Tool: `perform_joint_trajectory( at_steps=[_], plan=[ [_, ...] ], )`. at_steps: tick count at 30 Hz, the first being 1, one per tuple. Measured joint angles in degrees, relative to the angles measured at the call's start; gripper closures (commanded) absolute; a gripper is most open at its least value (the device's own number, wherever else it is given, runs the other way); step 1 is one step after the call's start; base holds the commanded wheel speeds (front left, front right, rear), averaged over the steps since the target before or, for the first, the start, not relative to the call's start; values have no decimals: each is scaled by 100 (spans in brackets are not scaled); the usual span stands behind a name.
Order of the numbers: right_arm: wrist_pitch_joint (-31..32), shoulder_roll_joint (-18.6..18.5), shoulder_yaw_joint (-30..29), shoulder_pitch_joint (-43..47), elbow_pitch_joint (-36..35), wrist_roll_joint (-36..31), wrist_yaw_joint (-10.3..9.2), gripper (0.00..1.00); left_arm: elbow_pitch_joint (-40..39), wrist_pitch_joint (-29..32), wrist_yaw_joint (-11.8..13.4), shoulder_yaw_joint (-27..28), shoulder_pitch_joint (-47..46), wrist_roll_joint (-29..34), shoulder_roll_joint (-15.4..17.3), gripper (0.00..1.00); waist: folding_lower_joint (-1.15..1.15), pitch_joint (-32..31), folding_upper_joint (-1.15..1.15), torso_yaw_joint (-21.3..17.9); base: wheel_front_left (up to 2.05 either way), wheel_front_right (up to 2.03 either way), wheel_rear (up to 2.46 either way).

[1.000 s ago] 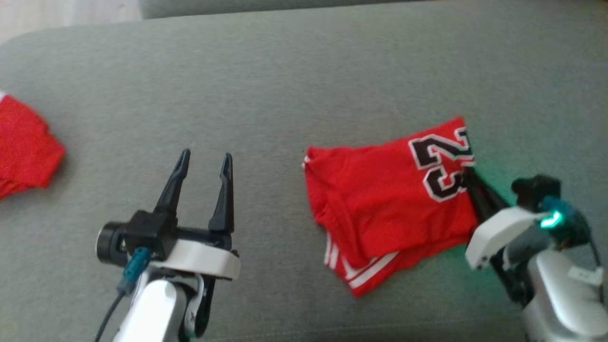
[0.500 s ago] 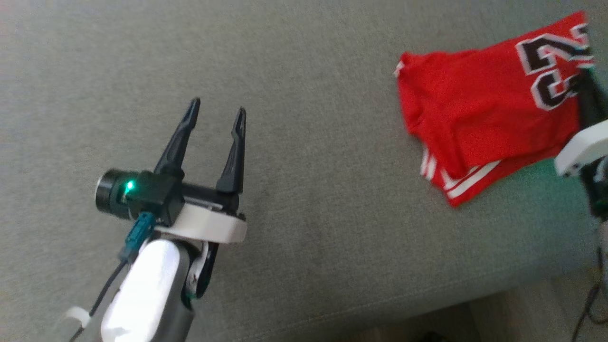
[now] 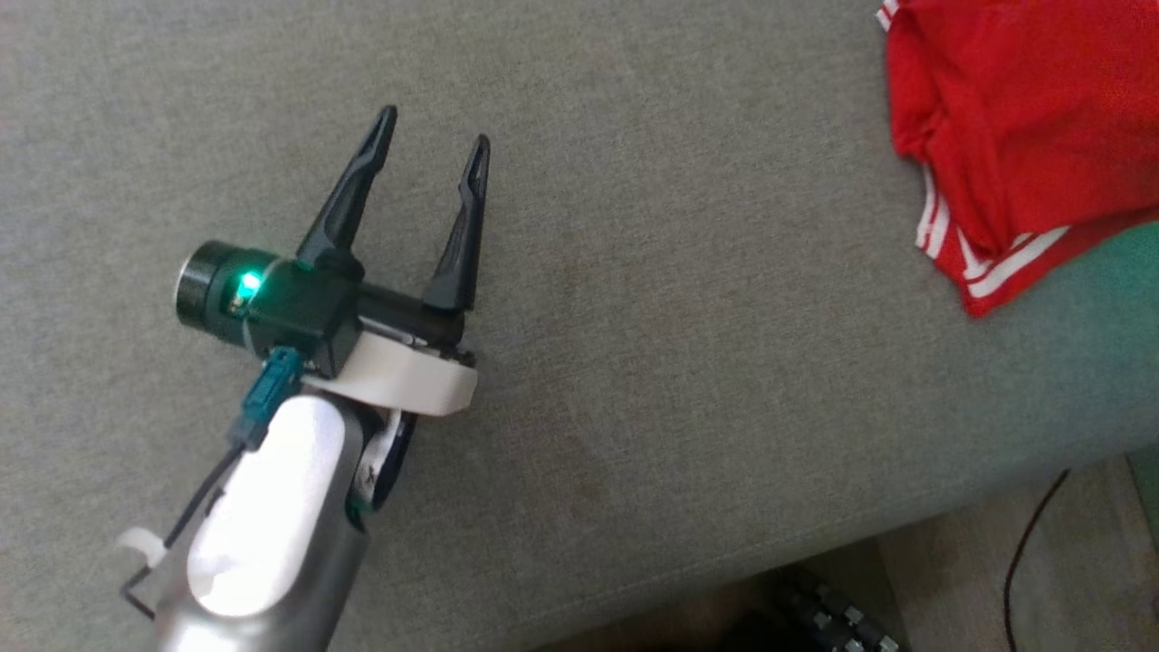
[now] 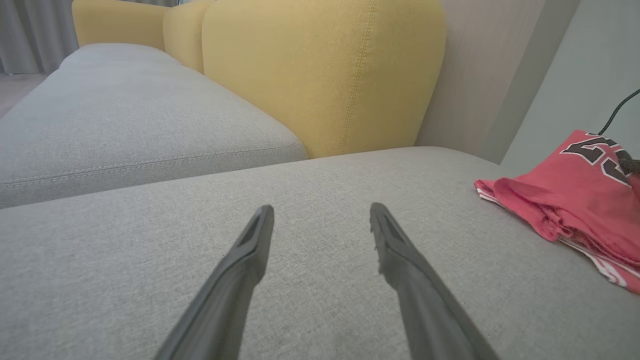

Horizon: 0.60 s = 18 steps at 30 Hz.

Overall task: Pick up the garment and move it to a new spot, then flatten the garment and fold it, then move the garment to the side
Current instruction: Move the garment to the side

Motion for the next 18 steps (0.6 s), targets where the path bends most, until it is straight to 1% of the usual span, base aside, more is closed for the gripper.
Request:
perform_joint_trajectory(
  at_steps=[5,6,7,8,9,14,18],
  plan=[
    [-234,-9,-80,-364,325,-11,0,100,43,0,-48,-30,-188,0,22,0,0,224,0,56,0,0,0],
    [-276,-11,-83,-426,400,-22,0,87,44,0,-52,-35,-198,0,22,0,0,251,0,74,0,0,0],
    [-293,-11,-89,-484,483,-44,0,67,47,0,-53,-37,-198,0,24,0,0,277,0,90,0,0,0],
    [-316,-11,-118,-537,573,-55,0,31,54,0,-53,-37,-198,0,25,0,0,298,0,104,0,0,0],
    [-316,-12,-168,-586,684,-67,0,0,65,0,-53,-38,-198,0,26,0,0,312,0,118,0,0,0],
    [-394,-43,-381,-664,1111,-212,0,0,83,0,-52,-37,-199,-1,26,0,0,279,0,159,0,0,0],
    [-695,-20,-335,-651,1166,-303,0,0,119,0,-45,-7,-184,-8,26,0,0,103,0,148,0,0,0]
  ],
)
